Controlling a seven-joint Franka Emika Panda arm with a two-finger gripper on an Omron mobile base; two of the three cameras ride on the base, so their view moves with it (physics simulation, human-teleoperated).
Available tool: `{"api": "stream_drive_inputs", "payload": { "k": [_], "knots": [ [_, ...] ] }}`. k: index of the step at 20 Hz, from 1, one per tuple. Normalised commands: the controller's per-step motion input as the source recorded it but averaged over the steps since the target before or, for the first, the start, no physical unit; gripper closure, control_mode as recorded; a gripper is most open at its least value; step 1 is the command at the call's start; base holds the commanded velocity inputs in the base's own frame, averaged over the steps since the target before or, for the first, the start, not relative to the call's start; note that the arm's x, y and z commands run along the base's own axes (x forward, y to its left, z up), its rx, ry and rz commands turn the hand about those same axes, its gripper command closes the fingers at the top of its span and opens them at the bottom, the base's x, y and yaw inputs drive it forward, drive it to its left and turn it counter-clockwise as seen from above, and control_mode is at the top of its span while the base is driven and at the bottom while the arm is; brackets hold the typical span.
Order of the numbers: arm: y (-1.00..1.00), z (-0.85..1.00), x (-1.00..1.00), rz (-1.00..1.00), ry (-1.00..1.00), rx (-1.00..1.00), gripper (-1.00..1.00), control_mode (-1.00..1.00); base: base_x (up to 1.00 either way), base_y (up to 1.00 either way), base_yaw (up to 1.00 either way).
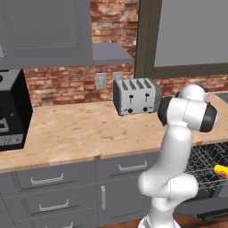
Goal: Pick up the cup and bowl from the counter, place them in the dishwasher, and close the dishwasher door.
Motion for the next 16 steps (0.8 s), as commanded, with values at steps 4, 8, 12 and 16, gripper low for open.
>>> {"api": "stream_drive_inputs", "payload": {
  "k": [4, 8, 12, 16],
  "knots": [
    [-0.03, 0.54, -0.32, 0.00, -0.07, 0.06, 1.00, -1.00, 0.00, 0.00, 0.00],
    [-0.04, 0.33, -0.44, 0.00, -0.05, 0.02, 1.00, -1.00, 0.00, 0.00, 0.00],
    [-0.02, 0.02, -0.53, 0.00, -0.02, 0.00, 1.00, -1.00, 0.00, 0.00, 0.00],
    [-0.01, 0.00, -0.62, 0.00, -0.05, 0.00, 1.00, -1.00, 0.00, 0.00, 0.00]
  ]
}}
